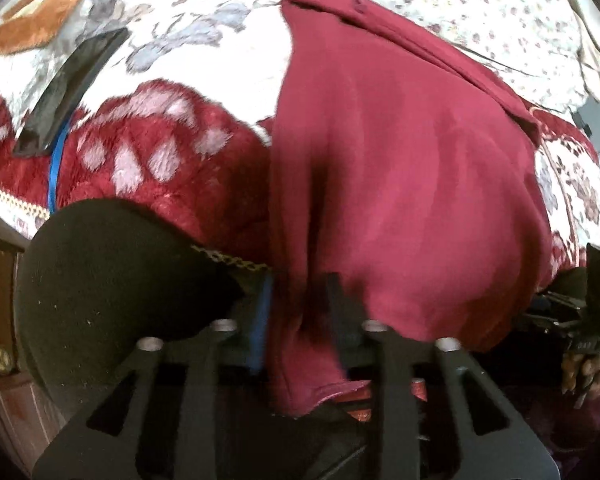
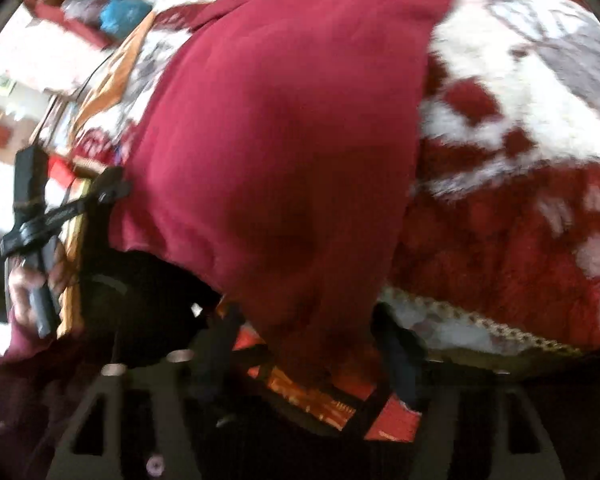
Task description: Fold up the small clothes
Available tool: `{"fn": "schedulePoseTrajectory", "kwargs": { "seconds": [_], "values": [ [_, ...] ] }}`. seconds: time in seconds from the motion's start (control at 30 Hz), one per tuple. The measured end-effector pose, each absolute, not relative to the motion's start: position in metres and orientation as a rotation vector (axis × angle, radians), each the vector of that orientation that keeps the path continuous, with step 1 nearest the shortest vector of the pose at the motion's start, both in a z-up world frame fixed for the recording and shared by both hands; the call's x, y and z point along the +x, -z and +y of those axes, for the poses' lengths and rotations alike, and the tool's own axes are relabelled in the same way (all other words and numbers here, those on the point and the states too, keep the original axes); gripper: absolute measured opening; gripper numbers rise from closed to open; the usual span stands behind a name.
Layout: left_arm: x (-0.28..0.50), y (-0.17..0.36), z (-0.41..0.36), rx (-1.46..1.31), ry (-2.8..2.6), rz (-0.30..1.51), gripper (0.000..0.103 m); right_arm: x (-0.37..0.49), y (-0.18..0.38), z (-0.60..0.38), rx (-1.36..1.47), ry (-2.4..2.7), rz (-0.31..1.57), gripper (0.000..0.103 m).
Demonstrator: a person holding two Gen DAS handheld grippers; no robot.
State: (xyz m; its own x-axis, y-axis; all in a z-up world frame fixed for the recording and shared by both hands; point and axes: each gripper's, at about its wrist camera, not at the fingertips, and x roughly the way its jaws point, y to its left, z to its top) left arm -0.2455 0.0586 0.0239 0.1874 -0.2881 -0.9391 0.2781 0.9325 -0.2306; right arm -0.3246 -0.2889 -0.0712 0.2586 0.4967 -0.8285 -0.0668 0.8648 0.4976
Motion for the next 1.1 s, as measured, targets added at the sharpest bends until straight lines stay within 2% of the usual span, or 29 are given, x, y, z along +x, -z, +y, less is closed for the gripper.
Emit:
{"fn": "schedulePoseTrajectory", "kwargs": {
  "seconds": [0.07,0.2,0.33,0.53,0.87,1.1],
  "values": [
    [-0.247,-0.024,0.059,-0.007,0.392,1.321,0.038,-0.319,0.073,-0.290,0.423,-0.394,1.260,0.068],
    [-0.252,-0.019,0.050,0.063,0.380,1.332,0.054,-0.323,0.082,-0.294,0.429,-0.412,1.281,0.068],
    [-0.251,-0.011,0.041,0.096,0.376,1.349,0.055,-0.320,0.088,-0.287,0.432,-0.427,1.291,0.068],
    [-0.252,-0.013,0.047,0.059,0.408,1.350,0.055,-0.321,0.085,-0.282,0.405,-0.484,1.287,0.038],
    [-0.252,-0.015,0.047,0.074,0.402,1.345,0.054,-0.323,0.085,-0.277,0.403,-0.509,1.306,0.036],
    [-0.253,-0.015,0.045,0.082,0.399,1.342,0.054,-0.323,0.089,-0.275,0.411,-0.488,1.316,0.039]
  ]
}}
